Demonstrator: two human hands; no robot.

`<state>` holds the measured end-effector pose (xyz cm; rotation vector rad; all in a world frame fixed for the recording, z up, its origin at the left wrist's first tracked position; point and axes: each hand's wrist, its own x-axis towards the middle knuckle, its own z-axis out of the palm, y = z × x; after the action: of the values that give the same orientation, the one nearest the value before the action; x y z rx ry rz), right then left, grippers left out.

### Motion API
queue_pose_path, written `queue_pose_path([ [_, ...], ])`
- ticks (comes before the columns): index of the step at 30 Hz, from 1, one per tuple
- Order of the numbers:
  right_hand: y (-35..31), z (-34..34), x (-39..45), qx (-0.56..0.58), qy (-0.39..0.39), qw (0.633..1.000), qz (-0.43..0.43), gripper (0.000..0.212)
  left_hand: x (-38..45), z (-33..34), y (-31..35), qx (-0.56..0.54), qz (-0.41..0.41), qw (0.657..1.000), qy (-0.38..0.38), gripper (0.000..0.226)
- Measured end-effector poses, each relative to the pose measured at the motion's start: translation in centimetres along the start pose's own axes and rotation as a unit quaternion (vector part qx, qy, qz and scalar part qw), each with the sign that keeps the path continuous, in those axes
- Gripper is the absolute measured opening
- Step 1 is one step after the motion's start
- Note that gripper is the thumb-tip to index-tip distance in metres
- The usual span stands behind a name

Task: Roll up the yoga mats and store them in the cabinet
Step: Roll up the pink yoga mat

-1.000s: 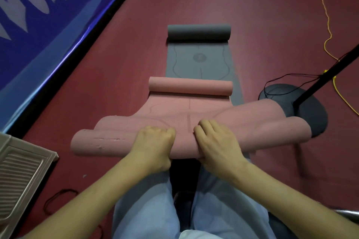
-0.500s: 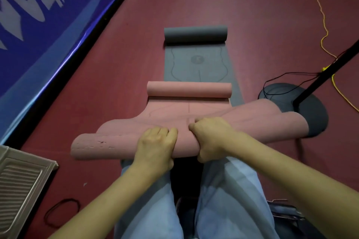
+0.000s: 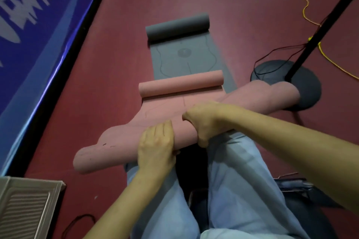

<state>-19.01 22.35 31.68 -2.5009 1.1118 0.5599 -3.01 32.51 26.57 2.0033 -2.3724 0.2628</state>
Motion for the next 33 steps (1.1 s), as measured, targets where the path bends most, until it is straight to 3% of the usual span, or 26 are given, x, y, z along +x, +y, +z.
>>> queue_pose_path([
  [2,-0.5,1.3,-0.5,-0.019,0.075,0.997,0.018,0.056,1.0,-0.3,-0.6,0.021,0.010,1.000,-0.001,0.062],
  [5,-0.6,4.7,-1.1,-0.073,0.249,0.966,0.015,0.049,2.7,-1.9,-0.9,0.055,-0.006,0.996,-0.068,0.044],
  [7,-0.4,5.8,-1.1,-0.115,0.300,0.947,0.005,0.049,3.6,-2.1,-1.3,0.045,0.014,0.993,-0.107,0.035],
  [9,-0.3,5.2,-0.9,-0.102,0.275,0.956,0.002,0.048,4.1,-2.4,-1.5,0.028,0.021,0.991,-0.126,0.037],
  [13,0.2,1.0,-0.2,-0.076,0.116,0.990,0.007,0.050,3.6,-1.7,-1.4,-0.045,-0.017,0.996,-0.080,0.050],
  [18,0.8,-0.9,1.4,-0.042,0.011,0.999,0.015,0.062,2.3,-0.1,-1.4,-0.010,-0.006,0.999,-0.038,0.074],
  [20,0.7,-0.2,1.3,-0.051,0.038,0.998,0.016,0.056,2.9,-0.7,-1.5,0.012,-0.025,0.998,-0.053,0.058],
  [23,1.1,1.7,0.6,-0.056,0.158,0.986,0.000,0.052,4.2,-1.3,-2.1,0.024,-0.019,0.996,-0.088,0.039],
  [27,2.7,2.8,0.1,-0.063,0.216,0.973,-0.047,0.063,5.3,-1.7,-2.7,0.009,-0.009,0.992,-0.123,0.041],
  [30,4.8,3.6,0.0,-0.102,0.248,0.963,-0.023,0.076,5.9,-1.5,-2.9,0.002,-0.007,0.991,-0.132,0.042],
  [33,5.5,4.0,-0.1,-0.079,0.256,0.963,0.009,0.065,6.5,-1.1,-2.9,0.003,-0.008,0.991,-0.133,0.043],
])
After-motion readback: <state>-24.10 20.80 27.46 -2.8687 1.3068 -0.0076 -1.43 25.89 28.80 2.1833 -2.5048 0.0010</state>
